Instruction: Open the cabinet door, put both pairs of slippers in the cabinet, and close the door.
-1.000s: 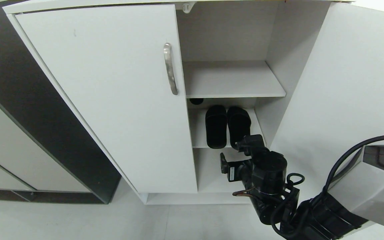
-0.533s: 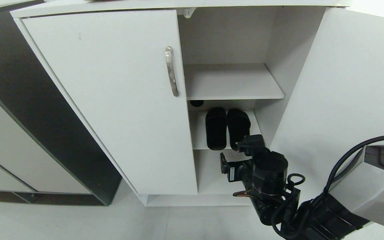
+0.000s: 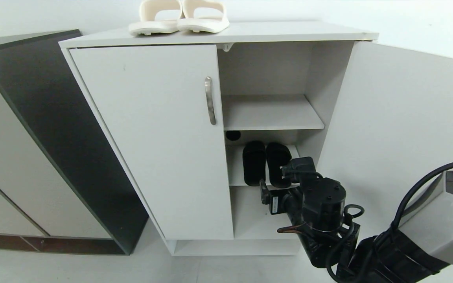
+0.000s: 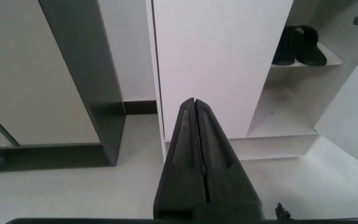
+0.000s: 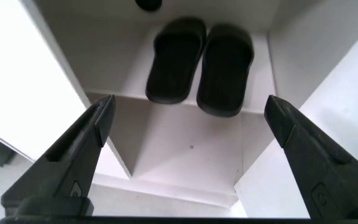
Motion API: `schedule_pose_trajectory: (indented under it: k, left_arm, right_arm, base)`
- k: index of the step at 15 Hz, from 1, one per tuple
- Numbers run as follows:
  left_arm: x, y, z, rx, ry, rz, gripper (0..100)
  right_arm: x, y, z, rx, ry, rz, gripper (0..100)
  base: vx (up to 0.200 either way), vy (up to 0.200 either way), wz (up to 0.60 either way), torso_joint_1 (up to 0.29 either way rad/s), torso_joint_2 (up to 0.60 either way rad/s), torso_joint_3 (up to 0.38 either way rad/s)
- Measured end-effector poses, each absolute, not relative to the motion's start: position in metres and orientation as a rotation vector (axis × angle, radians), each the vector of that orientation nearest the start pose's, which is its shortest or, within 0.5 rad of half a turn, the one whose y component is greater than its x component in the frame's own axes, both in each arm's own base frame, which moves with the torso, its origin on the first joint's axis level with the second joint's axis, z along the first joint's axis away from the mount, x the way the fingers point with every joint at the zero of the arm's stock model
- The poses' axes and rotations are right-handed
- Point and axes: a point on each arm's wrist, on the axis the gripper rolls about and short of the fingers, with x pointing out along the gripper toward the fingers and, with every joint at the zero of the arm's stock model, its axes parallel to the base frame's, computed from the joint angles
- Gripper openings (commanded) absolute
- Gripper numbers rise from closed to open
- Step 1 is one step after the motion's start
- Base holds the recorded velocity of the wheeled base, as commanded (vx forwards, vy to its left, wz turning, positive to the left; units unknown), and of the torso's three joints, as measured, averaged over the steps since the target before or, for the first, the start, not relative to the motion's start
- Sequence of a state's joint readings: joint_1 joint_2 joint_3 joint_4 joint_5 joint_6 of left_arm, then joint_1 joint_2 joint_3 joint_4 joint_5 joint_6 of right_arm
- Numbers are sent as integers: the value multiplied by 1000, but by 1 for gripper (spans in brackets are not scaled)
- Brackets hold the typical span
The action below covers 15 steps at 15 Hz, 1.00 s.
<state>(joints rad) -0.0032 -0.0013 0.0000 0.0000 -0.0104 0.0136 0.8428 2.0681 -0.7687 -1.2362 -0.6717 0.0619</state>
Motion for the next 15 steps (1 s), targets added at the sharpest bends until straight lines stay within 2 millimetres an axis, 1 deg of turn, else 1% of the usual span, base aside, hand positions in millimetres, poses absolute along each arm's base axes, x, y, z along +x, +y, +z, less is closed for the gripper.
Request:
schedule_pose_trajectory:
  k: [4, 6, 8, 10, 12, 13, 15]
  left_arm:
    - [-23, 0, 75, 14, -1, -14, 0]
    - [-23, 0, 75, 13, -1, -13, 0]
    - [-23, 0, 75, 14, -1, -8, 0]
    - [-23, 0, 75, 14, -1, -8, 0]
    - [-23, 0, 75, 13, -1, -9, 0]
    - [-23, 0, 75, 12, -1, -11, 0]
    - [-23, 0, 75, 12, -1, -12, 0]
  right_arm:
    - [247, 259, 111, 21, 50, 180, 100]
    - [244, 257, 112, 19, 56, 225, 100]
    - [234, 249, 114, 12, 78, 348, 100]
    - [222, 240, 119, 13, 90, 439, 100]
    - [207, 234, 124, 15, 97, 527, 100]
    - [198, 232, 125, 14, 103, 583, 100]
    - [187, 228, 129, 16, 102, 618, 100]
  base:
    - [0, 0, 0, 4, 0, 206]
    - [0, 0, 0, 0, 2, 200]
    - [0, 0, 0, 2, 0, 120]
    - [0, 0, 0, 0, 0, 0]
    - [0, 0, 0, 0, 0, 0]
    - [0, 200, 0, 2, 2, 7]
    - [0, 200, 0, 2, 0, 9]
